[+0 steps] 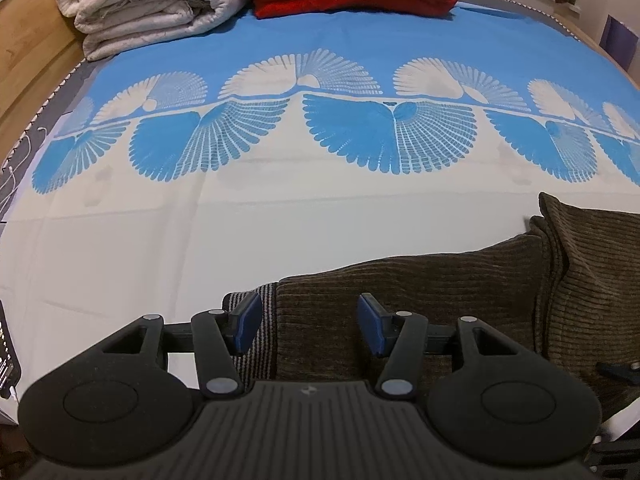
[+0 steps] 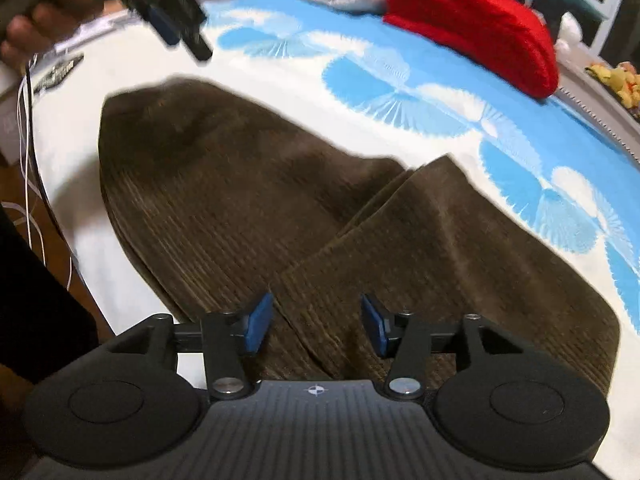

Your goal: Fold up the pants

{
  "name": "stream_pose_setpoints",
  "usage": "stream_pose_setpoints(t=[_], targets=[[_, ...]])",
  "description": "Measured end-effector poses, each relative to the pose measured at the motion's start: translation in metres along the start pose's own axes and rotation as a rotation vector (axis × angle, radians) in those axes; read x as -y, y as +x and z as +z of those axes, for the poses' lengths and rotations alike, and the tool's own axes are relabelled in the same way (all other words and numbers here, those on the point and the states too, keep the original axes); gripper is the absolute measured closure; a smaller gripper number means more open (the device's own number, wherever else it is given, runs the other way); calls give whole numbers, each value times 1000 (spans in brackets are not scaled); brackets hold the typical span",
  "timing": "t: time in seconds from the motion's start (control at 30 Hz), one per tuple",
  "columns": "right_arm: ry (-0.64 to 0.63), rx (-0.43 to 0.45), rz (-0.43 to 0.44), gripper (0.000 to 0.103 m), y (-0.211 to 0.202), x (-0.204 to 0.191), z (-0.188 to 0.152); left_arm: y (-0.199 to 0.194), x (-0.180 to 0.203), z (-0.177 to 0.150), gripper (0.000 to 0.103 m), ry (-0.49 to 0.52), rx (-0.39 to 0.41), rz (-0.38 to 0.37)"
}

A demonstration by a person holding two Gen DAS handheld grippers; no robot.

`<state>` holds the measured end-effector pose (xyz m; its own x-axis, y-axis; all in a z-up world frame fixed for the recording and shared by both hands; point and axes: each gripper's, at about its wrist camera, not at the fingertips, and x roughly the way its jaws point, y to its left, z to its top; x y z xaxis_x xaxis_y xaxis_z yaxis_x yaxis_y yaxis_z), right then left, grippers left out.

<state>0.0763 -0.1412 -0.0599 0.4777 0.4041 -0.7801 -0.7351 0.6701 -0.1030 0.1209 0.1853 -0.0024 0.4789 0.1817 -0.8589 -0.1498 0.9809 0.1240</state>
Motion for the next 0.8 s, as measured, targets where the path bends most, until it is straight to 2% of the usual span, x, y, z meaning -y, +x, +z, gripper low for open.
stream_pose_setpoints(t=[0.07, 0.17, 0.23, 0.27, 0.37, 0.43, 0.5, 0.57, 0.63, 0.73, 0.8], targets=[[-15, -24, 16, 49, 13, -7, 1, 0, -1, 0, 44, -2, -1, 0], [-43, -19, -7, 51, 24, -15, 4, -1, -3, -1, 44, -5, -1, -1], [3, -26, 15, 62, 27, -9, 10, -1, -5, -2, 44, 1, -1, 1], [41, -29, 44, 79, 28, -5, 12, -1, -6, -2, 44, 1, -1, 3], [82, 12, 75, 89, 16, 2, 15, -1, -11, -3, 44, -8, 1, 6], [117, 43, 110, 89, 4, 8, 15, -2, -13, -3, 44, -16, 3, 5], [91, 65, 143, 89, -6, 9, 13, -3, -13, -3, 44, -15, 6, 3], [26, 26, 172, 86, -4, 3, 5, -3, -13, -4, 44, -16, 6, 6], [-25, -19, 161, 83, 7, -4, -3, -4, -13, -4, 44, -20, 6, 5], [-105, -16, 80, 66, 15, -17, -7, -4, -11, -5, 44, -12, 5, 0], [-116, -15, 76, 53, 17, -20, -6, -4, -9, -6, 44, 3, 1, 1]])
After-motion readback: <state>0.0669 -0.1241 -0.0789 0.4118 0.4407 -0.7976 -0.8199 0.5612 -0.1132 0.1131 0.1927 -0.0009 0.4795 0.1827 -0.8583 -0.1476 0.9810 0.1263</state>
